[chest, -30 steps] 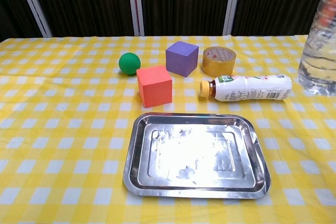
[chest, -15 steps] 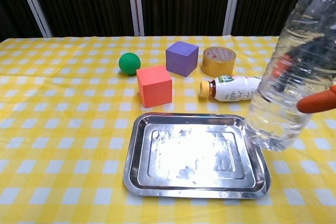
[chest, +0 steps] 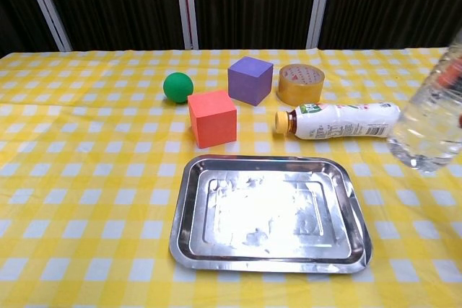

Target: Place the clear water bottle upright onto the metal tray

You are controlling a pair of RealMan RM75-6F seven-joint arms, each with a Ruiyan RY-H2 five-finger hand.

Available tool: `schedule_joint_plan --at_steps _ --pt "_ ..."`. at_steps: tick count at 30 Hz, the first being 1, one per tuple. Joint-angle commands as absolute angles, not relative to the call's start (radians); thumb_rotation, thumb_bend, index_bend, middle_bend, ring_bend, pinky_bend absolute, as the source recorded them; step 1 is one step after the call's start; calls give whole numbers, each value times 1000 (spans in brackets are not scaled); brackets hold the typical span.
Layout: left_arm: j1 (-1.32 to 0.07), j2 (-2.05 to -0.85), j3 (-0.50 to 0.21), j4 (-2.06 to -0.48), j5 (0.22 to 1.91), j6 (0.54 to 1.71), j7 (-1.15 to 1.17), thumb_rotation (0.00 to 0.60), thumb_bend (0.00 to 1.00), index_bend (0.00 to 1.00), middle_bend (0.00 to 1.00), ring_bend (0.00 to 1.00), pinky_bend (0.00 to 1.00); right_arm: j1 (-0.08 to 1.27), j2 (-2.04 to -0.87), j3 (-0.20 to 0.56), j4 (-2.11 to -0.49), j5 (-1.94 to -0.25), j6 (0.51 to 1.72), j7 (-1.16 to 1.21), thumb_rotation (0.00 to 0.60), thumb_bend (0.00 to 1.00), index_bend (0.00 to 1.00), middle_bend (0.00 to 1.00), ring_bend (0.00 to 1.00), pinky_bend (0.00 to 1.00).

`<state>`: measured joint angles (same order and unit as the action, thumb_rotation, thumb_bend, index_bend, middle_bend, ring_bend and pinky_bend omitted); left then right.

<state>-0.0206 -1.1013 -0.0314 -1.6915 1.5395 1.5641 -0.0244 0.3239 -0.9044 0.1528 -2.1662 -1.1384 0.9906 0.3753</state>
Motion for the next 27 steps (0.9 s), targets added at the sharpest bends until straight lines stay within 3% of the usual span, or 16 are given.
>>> schedule_joint_plan --at_steps 1,8,14,19,27 --pt "-22 -1105 -31 -1693 1540 1563 -17 600 151 189 22 0 0 275 -837 130 -2057 -1197 978 489 600 624 759 616 302 0" --pt "-21 -1108 -32 -1697 1541 1568 -11 600 151 189 22 0 0 255 -781 115 -1986 -1258 959 569 600 625 759 616 306 0" --pt "-21 -1106 -29 -1700 1549 1570 -15 600 151 189 22 0 0 272 -807 106 -2025 -1293 933 563 600 625 759 616 305 0" --pt "-17 -1094 -31 -1701 1552 1580 -45 600 151 189 22 0 0 318 -895 106 -2100 -1266 911 442 600 625 759 616 305 0" --pt "-17 -1078 -33 -1689 1548 1579 -92 600 151 189 22 0 0 440 -1128 122 -2270 -1092 958 76 600 627 759 616 306 0"
